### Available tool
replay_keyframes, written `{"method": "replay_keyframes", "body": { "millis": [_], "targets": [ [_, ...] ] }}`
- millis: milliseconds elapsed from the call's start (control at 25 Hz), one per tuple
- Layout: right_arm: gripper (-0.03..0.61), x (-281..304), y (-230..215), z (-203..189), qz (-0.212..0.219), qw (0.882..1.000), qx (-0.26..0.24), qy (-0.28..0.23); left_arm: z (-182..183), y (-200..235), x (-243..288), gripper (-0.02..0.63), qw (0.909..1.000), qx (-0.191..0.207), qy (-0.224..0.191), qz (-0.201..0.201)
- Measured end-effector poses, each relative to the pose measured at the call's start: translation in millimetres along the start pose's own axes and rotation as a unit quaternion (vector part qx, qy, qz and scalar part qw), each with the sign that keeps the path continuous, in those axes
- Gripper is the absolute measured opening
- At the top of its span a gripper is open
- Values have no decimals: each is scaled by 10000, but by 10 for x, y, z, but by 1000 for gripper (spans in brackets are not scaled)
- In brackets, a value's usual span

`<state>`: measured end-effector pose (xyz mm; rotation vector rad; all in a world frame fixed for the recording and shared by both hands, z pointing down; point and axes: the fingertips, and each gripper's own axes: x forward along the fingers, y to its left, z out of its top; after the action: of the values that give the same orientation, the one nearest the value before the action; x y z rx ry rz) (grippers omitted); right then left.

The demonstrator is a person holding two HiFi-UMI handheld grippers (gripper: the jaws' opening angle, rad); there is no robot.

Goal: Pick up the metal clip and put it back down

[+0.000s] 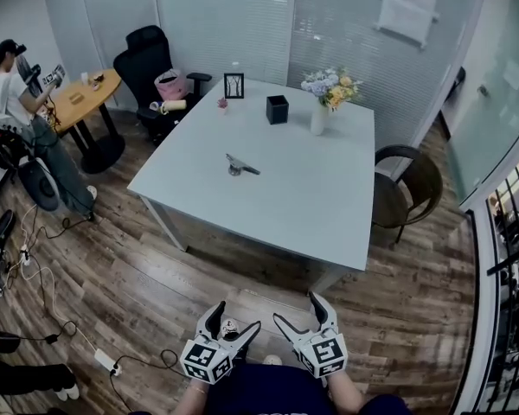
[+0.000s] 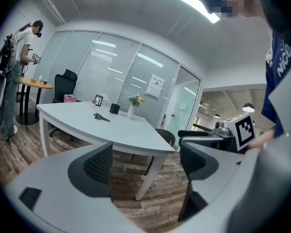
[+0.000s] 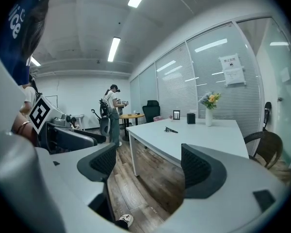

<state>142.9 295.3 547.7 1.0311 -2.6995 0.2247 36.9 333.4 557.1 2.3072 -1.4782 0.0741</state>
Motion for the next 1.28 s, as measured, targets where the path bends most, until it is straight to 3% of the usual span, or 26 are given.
{"method": "replay_keyframes", "body": {
  "millis": [520,800,1280],
  "targets": [
    [407,962,-54,226,-273,9992,8,278,506,878,509,430,9985,169,120,-509],
    [403,1385,-17,251,-521,9980,155,307,642,1331,632,430,9972,14,138,-735],
    [400,1892,48,388,-562,9978,218,266,838,1812,735,430,9977,160,165,-634]
  ]
}}
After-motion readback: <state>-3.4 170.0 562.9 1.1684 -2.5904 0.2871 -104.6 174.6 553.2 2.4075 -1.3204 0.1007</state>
